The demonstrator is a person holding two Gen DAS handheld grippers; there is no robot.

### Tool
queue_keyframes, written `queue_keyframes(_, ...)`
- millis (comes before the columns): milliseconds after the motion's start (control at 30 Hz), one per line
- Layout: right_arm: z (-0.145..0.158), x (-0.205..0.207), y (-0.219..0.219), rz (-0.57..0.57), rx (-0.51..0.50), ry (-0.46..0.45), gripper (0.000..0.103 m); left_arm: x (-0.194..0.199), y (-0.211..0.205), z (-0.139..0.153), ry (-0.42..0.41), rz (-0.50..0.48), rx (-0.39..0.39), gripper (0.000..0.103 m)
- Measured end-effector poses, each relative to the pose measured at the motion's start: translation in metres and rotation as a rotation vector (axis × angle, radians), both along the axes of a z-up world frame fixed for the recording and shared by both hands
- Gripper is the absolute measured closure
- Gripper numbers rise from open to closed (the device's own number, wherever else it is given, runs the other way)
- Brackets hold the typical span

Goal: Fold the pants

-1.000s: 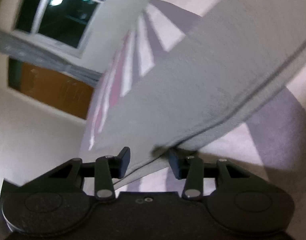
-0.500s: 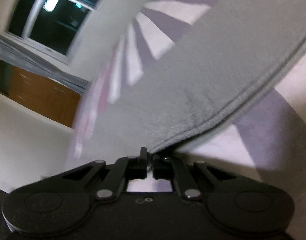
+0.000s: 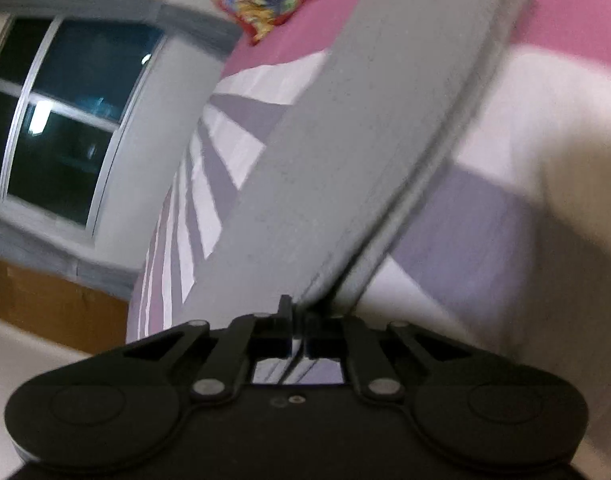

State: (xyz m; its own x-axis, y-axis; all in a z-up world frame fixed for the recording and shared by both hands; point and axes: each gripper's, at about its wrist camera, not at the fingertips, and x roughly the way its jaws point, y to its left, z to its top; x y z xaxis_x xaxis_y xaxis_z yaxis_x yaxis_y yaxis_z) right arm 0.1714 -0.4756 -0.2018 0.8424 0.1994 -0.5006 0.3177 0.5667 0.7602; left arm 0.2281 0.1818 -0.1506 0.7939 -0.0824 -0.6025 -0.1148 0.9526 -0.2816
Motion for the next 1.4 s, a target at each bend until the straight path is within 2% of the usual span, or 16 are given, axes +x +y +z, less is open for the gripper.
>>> queue_keyframes(33, 0.008, -0.01, -0.005, -0.032, -0.045, -0.018, 0.076, 0.001, 0.001, 0.002, -0.011, 0.005, 0.001, 0.034)
queue_keyframes(67, 0.012, -0.021, -0.015, -0.07, -0.061, -0.038, 0.071, 0.002, 0.002, 0.002, -0.018, 0.009, -0.001, 0.034)
queue_keyframes(200, 0.01, -0.045, -0.061, -0.217, -0.014, -0.034, 0.069, 0.007, 0.005, -0.002, 0.013, 0.036, 0.002, 0.034)
queue_keyframes(433, -0.014, -0.034, -0.101, -0.32, 0.164, -0.003, 0.074, 0.009, 0.002, -0.013, 0.055, 0.048, 0.01, 0.034)
queue_keyframes(567, -0.009, -0.035, -0.103, -0.296, 0.151, 0.021, 0.074, 0.01, 0.003, -0.016, 0.055, 0.055, 0.003, 0.033)
queue_keyframes(600, -0.011, -0.036, -0.109, -0.298, 0.164, 0.019, 0.076, 0.01, 0.003, -0.017, 0.056, 0.057, 0.002, 0.032)
queue_keyframes(633, -0.009, -0.031, -0.111, -0.292, 0.154, 0.026, 0.091, 0.011, 0.002, -0.017, 0.058, 0.059, -0.001, 0.032)
queue_keyframes(733, 0.021, -0.008, -0.101, -0.187, -0.088, 0.046, 0.095, 0.013, 0.001, -0.02, 0.064, 0.051, -0.002, 0.028)
queue_keyframes(900, 0.099, -0.012, -0.071, -0.026, -0.354, -0.293, 0.095, 0.015, 0.003, -0.021, 0.067, 0.051, -0.005, 0.027)
queue_keyframes(1000, 0.101, -0.033, -0.068, 0.005, -0.419, -0.414, 0.095, 0.014, 0.002, -0.023, 0.061, 0.051, -0.006, 0.027)
queue_keyframes(1033, 0.09, -0.036, -0.073, -0.016, -0.42, -0.386, 0.095, 0.013, 0.002, -0.024, 0.06, 0.051, -0.007, 0.027)
queue_keyframes(1067, 0.068, -0.034, -0.085, -0.051, -0.392, -0.274, 0.095, 0.014, 0.002, -0.024, 0.062, 0.05, -0.006, 0.027)
queue_keyframes(1133, 0.014, -0.017, -0.113, -0.089, -0.231, 0.029, 0.095, 0.015, 0.001, -0.024, 0.069, 0.045, 0.004, 0.027)
queue_keyframes(1167, -0.004, -0.021, -0.122, -0.114, -0.134, 0.011, 0.096, 0.016, 0.001, -0.023, 0.073, 0.042, 0.008, 0.027)
queue_keyframes(1200, -0.005, -0.026, -0.123, -0.13, -0.111, -0.017, 0.095, 0.017, 0.002, -0.022, 0.076, 0.041, 0.008, 0.027)
queue_keyframes(1400, -0.005, -0.027, -0.125, -0.152, -0.054, -0.023, 0.091, 0.017, 0.003, -0.019, 0.075, 0.047, 0.007, 0.027)
